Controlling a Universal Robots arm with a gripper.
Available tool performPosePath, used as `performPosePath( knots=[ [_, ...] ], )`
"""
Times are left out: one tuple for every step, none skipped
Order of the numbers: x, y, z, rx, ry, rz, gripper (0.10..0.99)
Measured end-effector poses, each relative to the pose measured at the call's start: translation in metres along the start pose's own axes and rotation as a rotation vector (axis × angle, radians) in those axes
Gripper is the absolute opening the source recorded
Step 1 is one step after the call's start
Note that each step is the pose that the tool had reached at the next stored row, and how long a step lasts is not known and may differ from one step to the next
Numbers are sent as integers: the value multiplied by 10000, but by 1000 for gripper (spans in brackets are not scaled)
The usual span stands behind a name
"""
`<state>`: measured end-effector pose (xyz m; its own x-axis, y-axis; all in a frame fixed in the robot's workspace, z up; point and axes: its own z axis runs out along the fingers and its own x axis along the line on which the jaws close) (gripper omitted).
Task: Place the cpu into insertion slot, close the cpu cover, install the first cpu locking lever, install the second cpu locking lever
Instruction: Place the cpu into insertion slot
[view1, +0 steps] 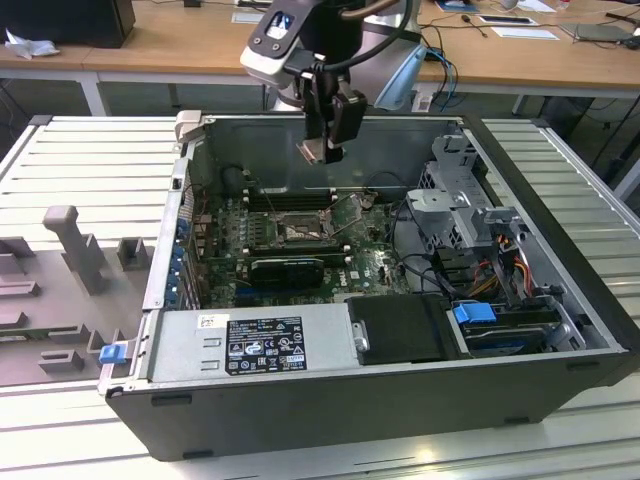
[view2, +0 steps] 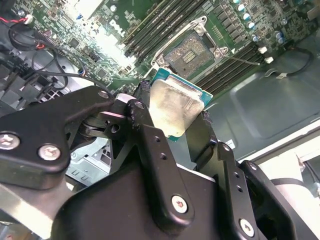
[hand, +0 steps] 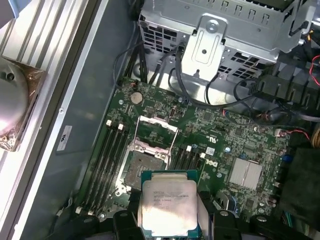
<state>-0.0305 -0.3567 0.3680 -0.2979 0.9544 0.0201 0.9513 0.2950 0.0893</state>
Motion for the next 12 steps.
performPosePath(
  knots=[
    [0, 0, 0, -1, -8, 84, 529],
    [0, 0, 0, -3, -14, 147, 529],
    [0, 0, 0, -4, -20, 216, 529],
    [0, 0, 1, -5, -25, 277, 529],
    [0, 0, 1, -6, -32, 354, 529],
    [0, 0, 1, -8, -37, 417, 529],
    [0, 0, 1, -10, -46, 513, 529],
    [0, 0, 1, -12, -53, 594, 529],
    [0, 0, 1, -13, -59, 657, 529],
    [0, 0, 2, -15, -68, 760, 529],
    [0, 0, 2, -17, -78, 866, 529],
    [0, 0, 2, -19, -88, 978, 529]
  ],
)
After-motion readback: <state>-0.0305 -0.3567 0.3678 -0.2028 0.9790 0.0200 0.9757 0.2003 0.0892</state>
